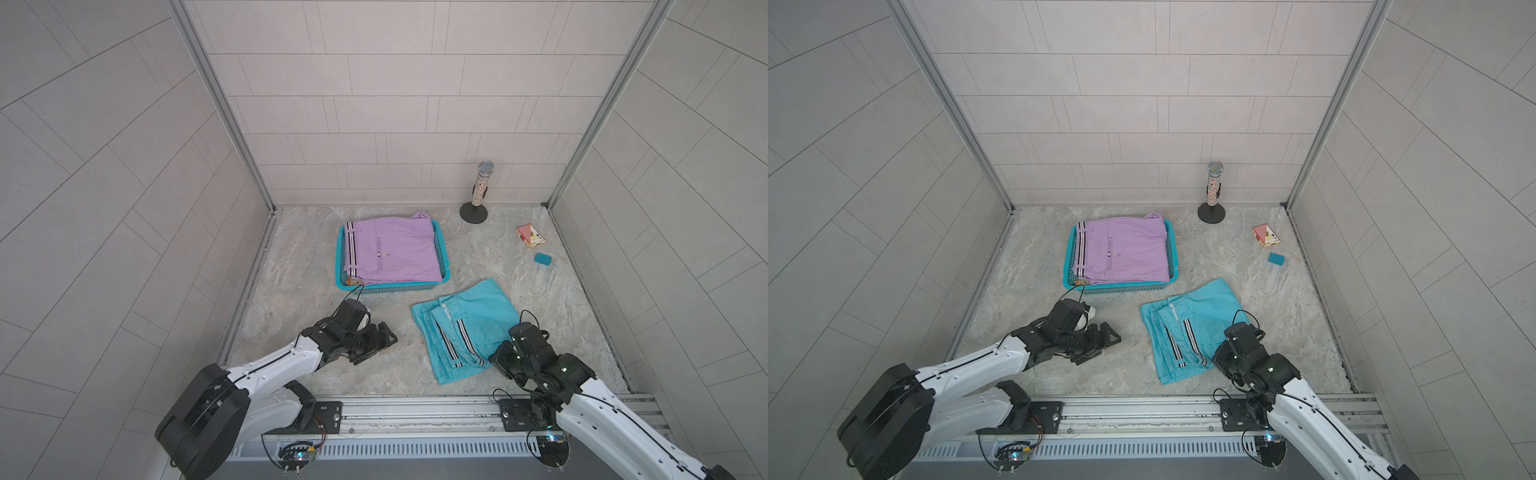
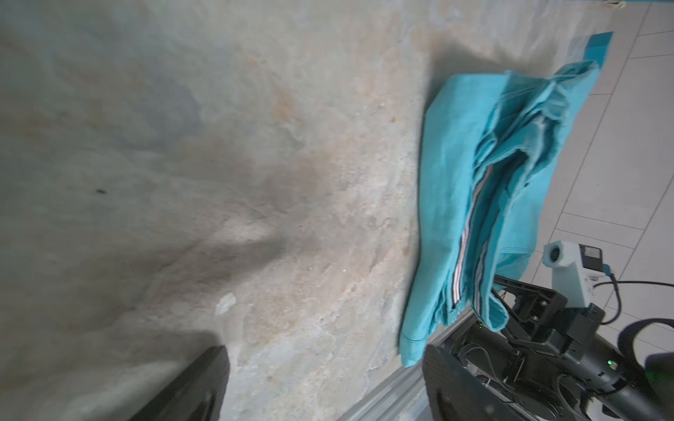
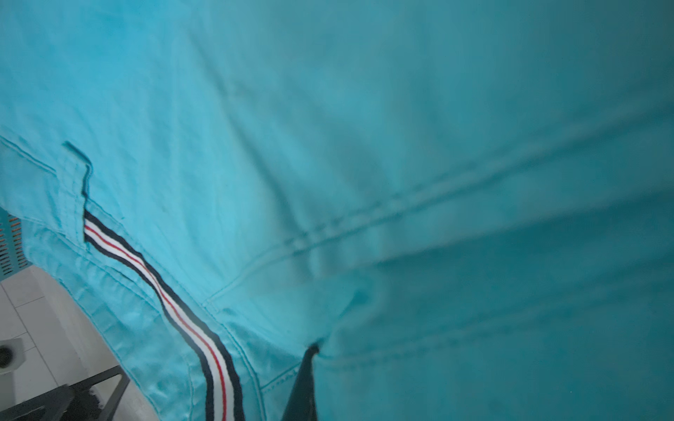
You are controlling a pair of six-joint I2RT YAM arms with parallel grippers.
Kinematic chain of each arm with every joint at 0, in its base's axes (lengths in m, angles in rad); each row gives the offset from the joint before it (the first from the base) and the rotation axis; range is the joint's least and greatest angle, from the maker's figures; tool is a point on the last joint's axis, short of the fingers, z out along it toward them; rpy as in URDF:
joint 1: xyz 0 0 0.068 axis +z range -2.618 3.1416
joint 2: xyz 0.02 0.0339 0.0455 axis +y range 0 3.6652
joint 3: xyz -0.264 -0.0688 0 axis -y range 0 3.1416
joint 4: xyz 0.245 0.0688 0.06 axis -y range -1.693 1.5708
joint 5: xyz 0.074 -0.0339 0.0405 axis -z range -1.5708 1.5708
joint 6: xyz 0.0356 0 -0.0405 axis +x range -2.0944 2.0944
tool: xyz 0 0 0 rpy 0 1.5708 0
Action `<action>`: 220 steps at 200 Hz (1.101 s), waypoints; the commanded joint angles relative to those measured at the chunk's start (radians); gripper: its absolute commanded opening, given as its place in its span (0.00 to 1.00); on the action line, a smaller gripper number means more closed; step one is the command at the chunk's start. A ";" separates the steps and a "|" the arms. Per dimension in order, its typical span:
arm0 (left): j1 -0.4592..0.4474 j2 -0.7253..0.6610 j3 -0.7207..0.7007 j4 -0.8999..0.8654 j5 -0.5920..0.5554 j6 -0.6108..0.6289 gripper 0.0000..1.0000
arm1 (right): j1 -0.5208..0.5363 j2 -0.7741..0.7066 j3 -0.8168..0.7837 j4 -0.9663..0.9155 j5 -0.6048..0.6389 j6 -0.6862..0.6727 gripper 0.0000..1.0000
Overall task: Put the folded long pants in the basket
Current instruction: Move the long pant to the center of the board.
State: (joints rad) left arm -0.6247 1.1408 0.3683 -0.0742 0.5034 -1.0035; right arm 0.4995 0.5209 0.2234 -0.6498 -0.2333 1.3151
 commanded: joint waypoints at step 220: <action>0.122 0.302 0.256 -0.132 0.085 0.313 0.00 | 0.230 0.043 0.431 -0.155 0.201 -0.364 0.69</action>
State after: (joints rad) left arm -0.5339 1.4837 0.5514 0.0208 0.5991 -0.8356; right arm 0.7776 0.5602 0.5816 -0.6231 -0.1181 1.1297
